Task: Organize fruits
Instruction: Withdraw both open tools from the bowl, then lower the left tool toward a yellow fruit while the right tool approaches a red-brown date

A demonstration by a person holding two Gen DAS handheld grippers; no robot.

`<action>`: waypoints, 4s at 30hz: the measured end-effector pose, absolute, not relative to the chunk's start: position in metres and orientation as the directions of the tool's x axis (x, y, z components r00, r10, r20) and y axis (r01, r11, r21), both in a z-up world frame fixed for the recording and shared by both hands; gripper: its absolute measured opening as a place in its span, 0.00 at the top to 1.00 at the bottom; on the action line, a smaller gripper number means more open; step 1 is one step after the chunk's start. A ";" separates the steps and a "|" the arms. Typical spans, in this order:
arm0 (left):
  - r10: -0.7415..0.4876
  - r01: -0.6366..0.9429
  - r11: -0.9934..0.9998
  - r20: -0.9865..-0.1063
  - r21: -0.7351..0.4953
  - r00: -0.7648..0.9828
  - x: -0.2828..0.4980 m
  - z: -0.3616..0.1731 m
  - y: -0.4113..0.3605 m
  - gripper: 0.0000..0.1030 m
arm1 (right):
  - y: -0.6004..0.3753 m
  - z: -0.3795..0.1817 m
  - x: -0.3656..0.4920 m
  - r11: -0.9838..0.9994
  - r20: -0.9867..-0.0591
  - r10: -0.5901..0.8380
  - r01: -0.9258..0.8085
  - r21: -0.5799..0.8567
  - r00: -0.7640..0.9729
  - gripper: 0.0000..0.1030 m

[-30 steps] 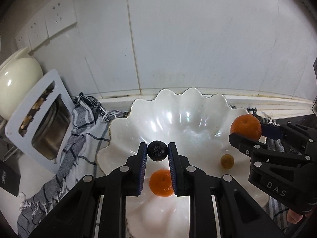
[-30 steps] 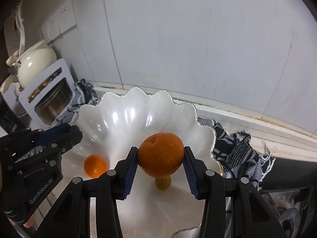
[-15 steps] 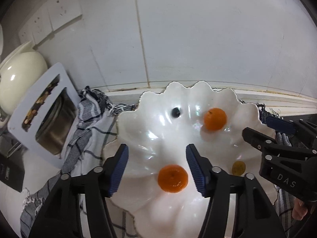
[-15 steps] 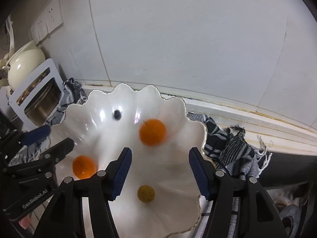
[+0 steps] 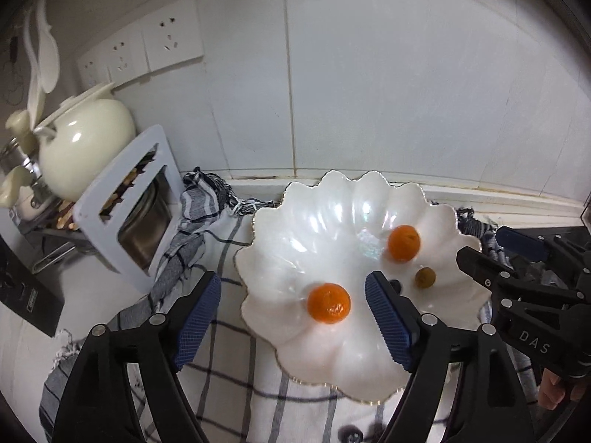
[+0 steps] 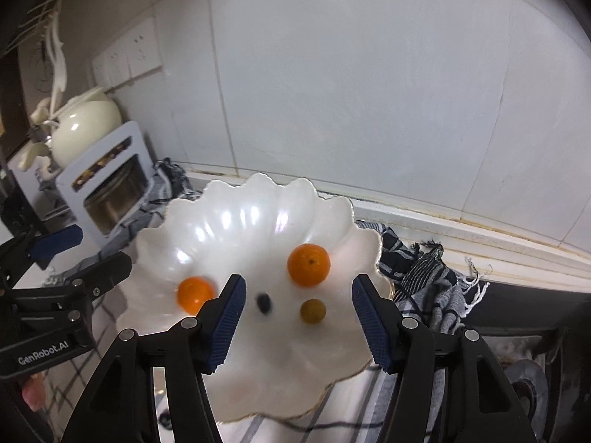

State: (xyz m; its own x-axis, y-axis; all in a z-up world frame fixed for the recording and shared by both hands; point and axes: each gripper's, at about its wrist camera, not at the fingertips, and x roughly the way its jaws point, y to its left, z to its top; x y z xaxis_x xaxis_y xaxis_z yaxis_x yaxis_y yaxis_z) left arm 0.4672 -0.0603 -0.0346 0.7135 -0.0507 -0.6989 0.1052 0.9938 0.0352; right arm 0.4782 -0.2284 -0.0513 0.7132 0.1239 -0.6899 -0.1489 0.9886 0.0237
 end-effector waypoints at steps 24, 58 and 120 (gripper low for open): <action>-0.042 0.090 0.994 -0.554 0.059 0.831 0.340 0.022 -0.021 0.21 | -0.197 0.009 0.358 0.983 -0.526 0.150 -0.186 -0.015 0.837 0.41; -0.039 0.115 0.990 -0.646 0.076 0.762 0.269 -0.052 0.001 0.21 | -0.179 -0.053 0.287 0.975 -0.590 0.160 -0.221 -0.032 0.791 0.41; -0.155 0.269 0.963 -0.780 0.017 0.607 0.324 -0.165 -0.057 0.72 | -0.182 -0.161 0.294 0.966 -0.778 0.214 -0.245 0.079 0.591 0.74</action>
